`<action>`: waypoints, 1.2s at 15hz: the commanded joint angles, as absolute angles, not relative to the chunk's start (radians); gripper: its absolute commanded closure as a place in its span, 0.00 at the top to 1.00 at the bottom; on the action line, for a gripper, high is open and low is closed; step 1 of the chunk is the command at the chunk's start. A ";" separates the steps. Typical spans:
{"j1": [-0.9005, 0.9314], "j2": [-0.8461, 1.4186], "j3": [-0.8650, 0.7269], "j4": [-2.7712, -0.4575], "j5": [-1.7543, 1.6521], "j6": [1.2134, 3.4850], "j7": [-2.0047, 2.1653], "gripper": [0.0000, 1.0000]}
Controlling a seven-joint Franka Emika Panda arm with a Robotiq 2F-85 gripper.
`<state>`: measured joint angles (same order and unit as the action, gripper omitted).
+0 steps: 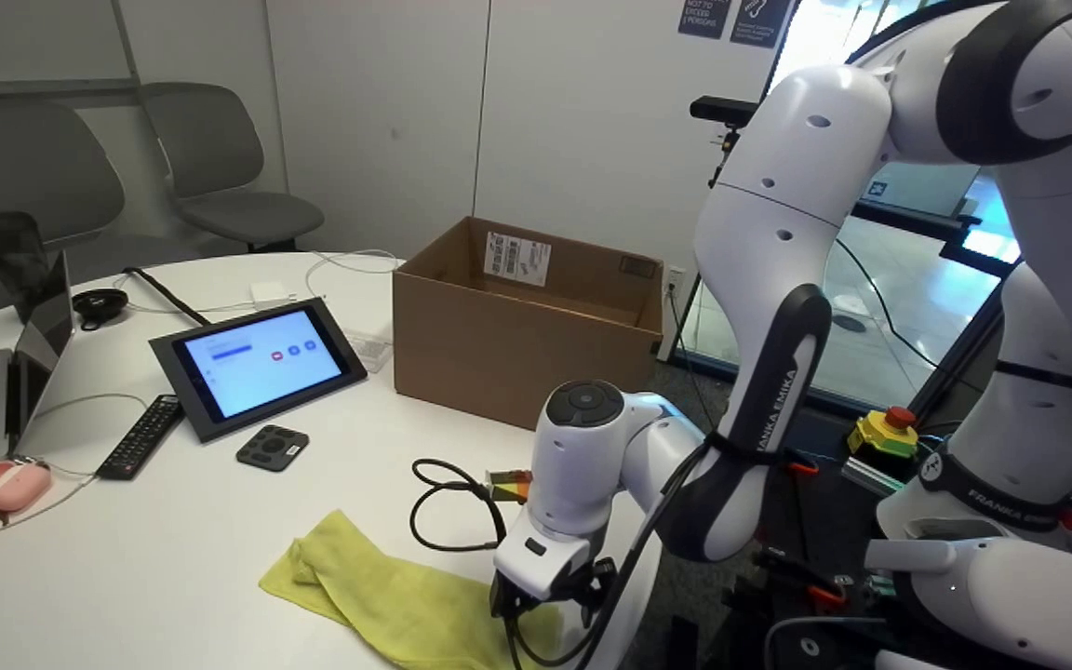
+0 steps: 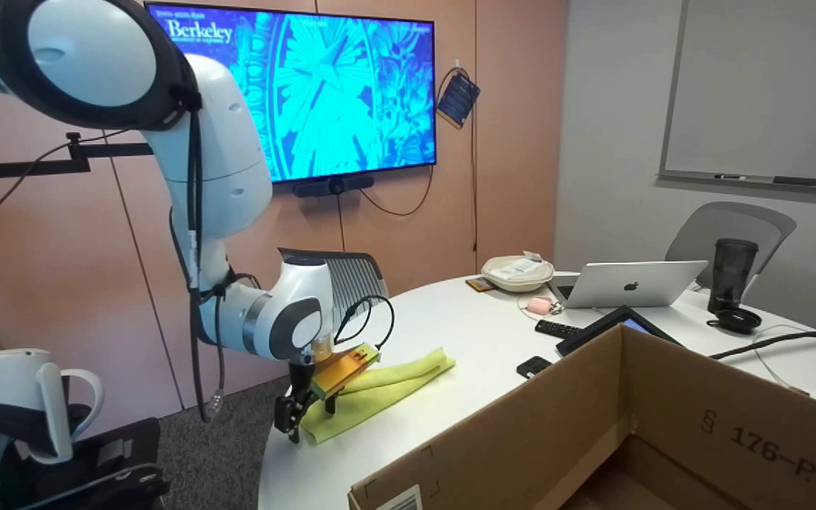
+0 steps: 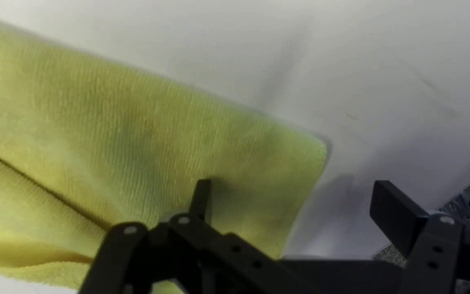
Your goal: Put the green marker on the yellow towel, fold the towel twice and put it in the brown box
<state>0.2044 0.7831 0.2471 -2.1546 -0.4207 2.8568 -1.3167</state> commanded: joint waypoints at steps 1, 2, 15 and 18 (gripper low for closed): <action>0.216 0.813 0.224 -2.131 -0.427 2.883 -1.285 1.00; 0.219 0.817 0.216 -2.131 -0.425 2.889 -1.271 1.00; 0.213 0.839 0.188 -2.115 -0.429 2.909 -1.149 0.69; 0.210 0.834 0.189 -2.116 -0.431 2.906 -1.132 0.44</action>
